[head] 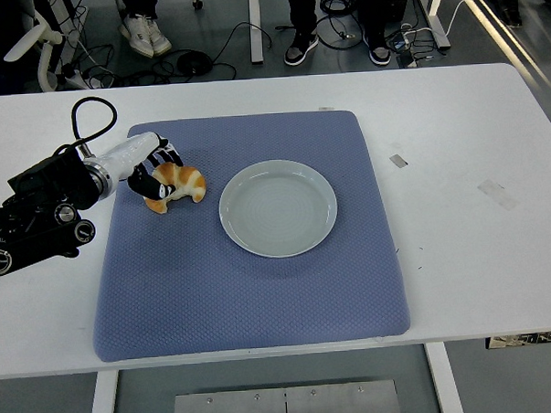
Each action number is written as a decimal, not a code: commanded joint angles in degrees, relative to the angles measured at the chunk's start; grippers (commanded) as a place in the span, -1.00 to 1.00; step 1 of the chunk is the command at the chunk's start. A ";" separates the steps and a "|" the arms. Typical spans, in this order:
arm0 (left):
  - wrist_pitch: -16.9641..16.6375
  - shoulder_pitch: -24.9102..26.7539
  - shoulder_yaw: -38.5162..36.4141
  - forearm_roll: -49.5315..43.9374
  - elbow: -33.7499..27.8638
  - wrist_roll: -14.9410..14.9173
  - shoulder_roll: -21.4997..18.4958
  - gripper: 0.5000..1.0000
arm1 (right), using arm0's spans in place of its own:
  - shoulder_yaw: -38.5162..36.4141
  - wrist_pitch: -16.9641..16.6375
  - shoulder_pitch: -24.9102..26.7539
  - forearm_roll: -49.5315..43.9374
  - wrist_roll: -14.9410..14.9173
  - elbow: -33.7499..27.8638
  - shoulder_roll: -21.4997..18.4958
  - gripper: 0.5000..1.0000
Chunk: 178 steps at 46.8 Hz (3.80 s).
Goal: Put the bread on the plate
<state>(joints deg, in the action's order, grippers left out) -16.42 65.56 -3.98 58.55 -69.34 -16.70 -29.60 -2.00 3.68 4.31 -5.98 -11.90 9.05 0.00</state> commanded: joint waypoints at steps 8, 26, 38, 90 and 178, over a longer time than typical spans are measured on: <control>0.42 0.54 1.51 -0.45 -0.09 0.00 -0.46 -1.00 | -0.02 0.01 0.00 0.00 0.04 0.00 0.00 1.00; 1.74 3.35 4.59 -3.70 -0.62 0.00 -0.63 -1.00 | -0.02 0.01 0.00 0.00 -0.05 0.00 0.00 1.00; 2.97 6.25 4.68 -5.38 -2.02 0.00 0.42 -1.00 | -0.02 0.01 0.00 0.00 -0.05 0.00 0.00 1.00; 3.41 6.34 1.34 -4.15 -3.08 -0.18 12.29 -1.00 | -0.02 0.01 0.00 0.00 0.04 0.00 0.00 1.00; -0.81 -9.21 34.90 -23.31 -3.08 21.79 -3.71 0.41 | -0.02 0.01 0.00 0.00 0.04 0.00 0.00 1.00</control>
<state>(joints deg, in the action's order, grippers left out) -17.55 58.13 27.65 34.90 -72.48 4.30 -33.08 -2.01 3.70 4.32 -5.98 -11.86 9.05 0.00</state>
